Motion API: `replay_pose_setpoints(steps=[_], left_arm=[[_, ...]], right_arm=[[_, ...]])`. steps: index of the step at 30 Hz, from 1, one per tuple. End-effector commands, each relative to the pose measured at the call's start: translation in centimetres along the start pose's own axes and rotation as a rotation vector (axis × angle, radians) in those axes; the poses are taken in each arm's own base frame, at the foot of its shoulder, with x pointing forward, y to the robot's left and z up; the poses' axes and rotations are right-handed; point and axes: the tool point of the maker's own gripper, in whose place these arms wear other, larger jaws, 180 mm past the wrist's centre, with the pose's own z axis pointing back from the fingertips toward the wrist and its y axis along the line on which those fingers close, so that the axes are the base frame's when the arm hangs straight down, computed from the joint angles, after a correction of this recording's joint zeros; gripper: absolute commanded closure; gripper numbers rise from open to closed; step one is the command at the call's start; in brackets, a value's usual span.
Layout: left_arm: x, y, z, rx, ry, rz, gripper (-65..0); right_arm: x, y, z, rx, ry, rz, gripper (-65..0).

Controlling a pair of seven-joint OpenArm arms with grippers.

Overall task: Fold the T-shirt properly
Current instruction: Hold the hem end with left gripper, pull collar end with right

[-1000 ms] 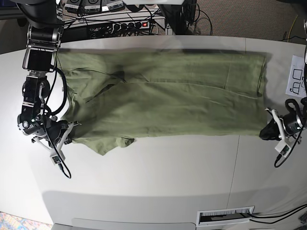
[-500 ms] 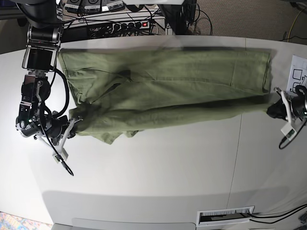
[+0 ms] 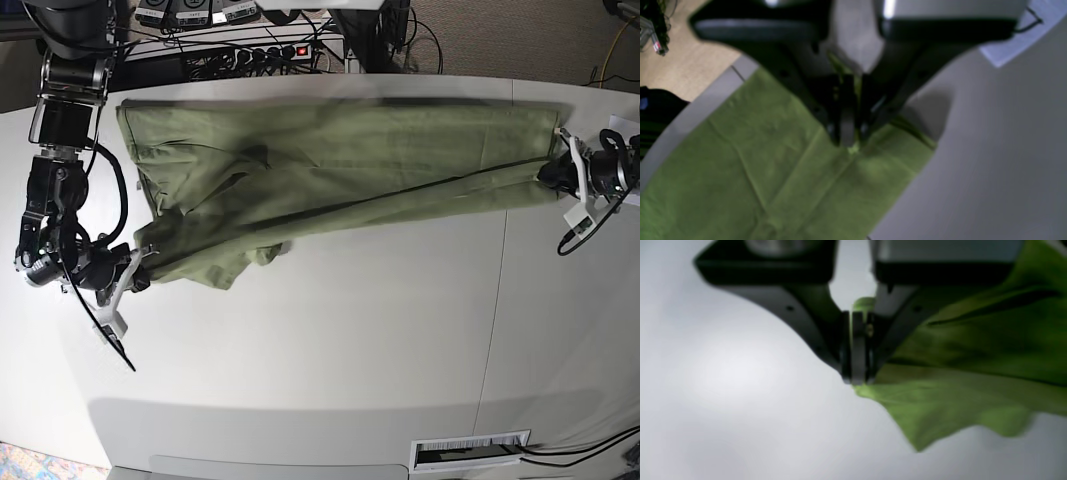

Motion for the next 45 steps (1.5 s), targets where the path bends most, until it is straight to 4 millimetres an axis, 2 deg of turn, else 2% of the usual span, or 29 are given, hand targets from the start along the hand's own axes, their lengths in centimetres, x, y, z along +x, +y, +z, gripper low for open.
replay_pose_setpoints(steps=[1, 4, 10, 12, 15, 19, 21, 26, 28, 30, 31, 33, 36, 41, 45], left_arm=[[1.1, 0.9, 1.2, 0.024, -0.026, -0.013, 0.0], [0.5, 0.8, 1.1, 0.027, -0.006, -0.018, 0.0], [0.4, 0.8, 1.0, 0.028, -0.009, -0.020, 0.0], [0.4, 0.7, 1.0, 0.027, -0.009, -0.019, 0.0], [0.4, 0.8, 1.0, 0.027, -0.006, -0.020, 0.0], [0.4, 0.7, 1.0, 0.027, -0.006, -0.019, 0.0], [0.4, 0.7, 1.0, 0.027, -0.006, -0.019, 0.0], [0.4, 0.7, 1.0, 0.027, -0.009, -0.019, 0.0], [0.4, 0.7, 1.0, 0.027, -0.010, -0.019, 0.0], [0.4, 0.7, 1.0, 0.027, -0.010, -0.019, 0.0], [0.5, 0.7, 1.0, 0.027, -0.011, -0.019, 0.0], [0.4, 0.7, 0.9, 0.027, -0.010, -0.019, 0.0], [0.4, 0.7, 1.0, 0.027, -0.010, -0.019, 0.0], [0.5, 0.7, 0.9, 0.026, -0.012, -0.019, 0.0], [0.5, 0.4, 0.6, 0.019, -0.018, -0.015, 0.0]], right_arm=[[1.7, -0.6, 1.3, -0.005, -0.048, 0.022, 0.0], [2.3, -0.2, 1.5, 0.022, -0.075, 0.048, 0.0], [5.8, -3.3, 3.7, -0.101, -0.177, 0.089, 0.0], [5.7, -3.3, 3.8, -0.095, -0.165, 0.087, 0.0], [4.9, -1.9, 3.4, -0.022, -0.140, 0.066, 0.0], [2.5, -1.1, 2.5, 0.013, -0.073, 0.050, 0.0], [1.9, -0.8, 2.2, 0.022, -0.069, 0.045, 0.0], [3.4, -1.8, 2.0, -0.053, -0.151, 0.070, 0.0], [4.2, -1.6, 1.6, -0.073, -0.186, 0.082, -1.8], [5.3, -1.1, 1.0, -0.083, -0.239, 0.091, -19.8], [5.9, -0.8, 0.7, -0.094, -0.268, 0.099, -24.7], [6.7, -0.3, -0.1, -0.108, -0.306, 0.107, -25.8], [6.8, 0.1, -2.0, -0.108, -0.330, 0.089, -25.8], [5.4, -0.6, -5.1, -0.114, -0.299, 0.052, -25.8], [4.1, -1.1, -6.7, -0.093, -0.248, 0.002, -25.8]])
